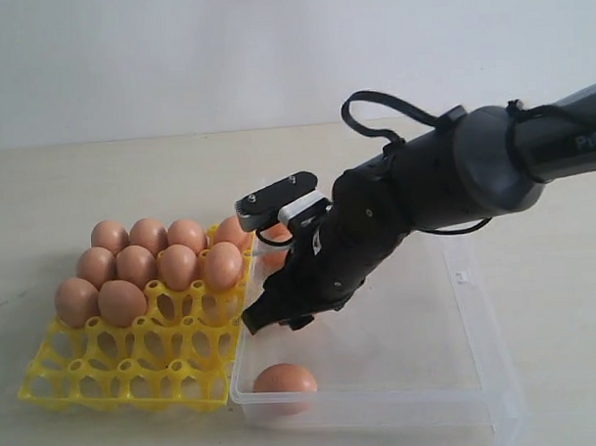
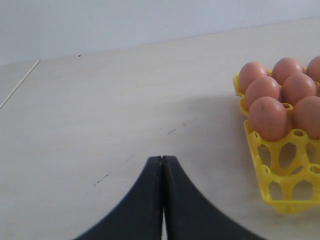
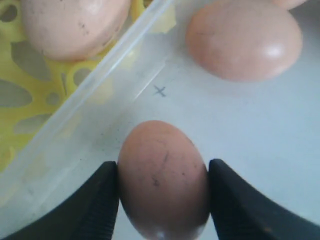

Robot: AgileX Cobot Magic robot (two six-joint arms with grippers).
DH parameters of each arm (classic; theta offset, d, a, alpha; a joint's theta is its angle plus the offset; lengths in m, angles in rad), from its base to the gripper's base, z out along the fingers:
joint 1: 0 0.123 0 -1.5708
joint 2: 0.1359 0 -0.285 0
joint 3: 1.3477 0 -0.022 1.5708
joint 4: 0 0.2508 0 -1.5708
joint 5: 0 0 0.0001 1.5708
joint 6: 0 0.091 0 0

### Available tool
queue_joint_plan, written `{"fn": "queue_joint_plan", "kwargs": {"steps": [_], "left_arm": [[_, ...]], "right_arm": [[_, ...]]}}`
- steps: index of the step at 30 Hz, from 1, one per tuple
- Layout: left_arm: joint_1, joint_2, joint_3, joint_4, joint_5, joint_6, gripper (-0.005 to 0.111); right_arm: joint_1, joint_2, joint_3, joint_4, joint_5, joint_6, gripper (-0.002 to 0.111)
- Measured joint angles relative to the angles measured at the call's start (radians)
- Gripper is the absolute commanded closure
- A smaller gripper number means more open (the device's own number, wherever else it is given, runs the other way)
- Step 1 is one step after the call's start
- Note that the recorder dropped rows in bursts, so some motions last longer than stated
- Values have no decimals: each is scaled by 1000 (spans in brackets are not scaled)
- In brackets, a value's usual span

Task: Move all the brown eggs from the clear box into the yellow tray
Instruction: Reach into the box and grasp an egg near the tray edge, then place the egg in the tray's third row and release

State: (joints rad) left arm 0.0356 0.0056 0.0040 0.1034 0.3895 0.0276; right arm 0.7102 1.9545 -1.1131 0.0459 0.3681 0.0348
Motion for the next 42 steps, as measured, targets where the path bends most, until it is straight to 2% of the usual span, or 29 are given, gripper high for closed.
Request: {"fn": "queue_joint_plan", "kwargs": {"steps": [3, 7, 16, 23, 27, 36, 38, 40, 42], "left_arm": [[0, 0, 0, 0, 0, 0, 107], [0, 0, 0, 0, 0, 0, 107], [0, 0, 0, 0, 0, 0, 107], [0, 0, 0, 0, 0, 0, 107], [0, 0, 0, 0, 0, 0, 107], [0, 0, 0, 0, 0, 0, 107], [0, 0, 0, 0, 0, 0, 107], [0, 0, 0, 0, 0, 0, 107], [0, 0, 0, 0, 0, 0, 107]], "right_arm": [[-10, -78, 0, -27, 12, -2, 108], [-5, -162, 0, -19, -103, -35, 108], [139, -60, 0, 85, -475, -123, 108], [183, 48, 0, -37, -702, 80, 108], [183, 81, 0, -125, -748, 194, 108], [185, 133, 0, -146, -764, 222, 107], [185, 135, 0, -147, -764, 224, 100], [185, 135, 0, -147, -766, 224, 87], [185, 135, 0, -147, -763, 224, 55]]}}
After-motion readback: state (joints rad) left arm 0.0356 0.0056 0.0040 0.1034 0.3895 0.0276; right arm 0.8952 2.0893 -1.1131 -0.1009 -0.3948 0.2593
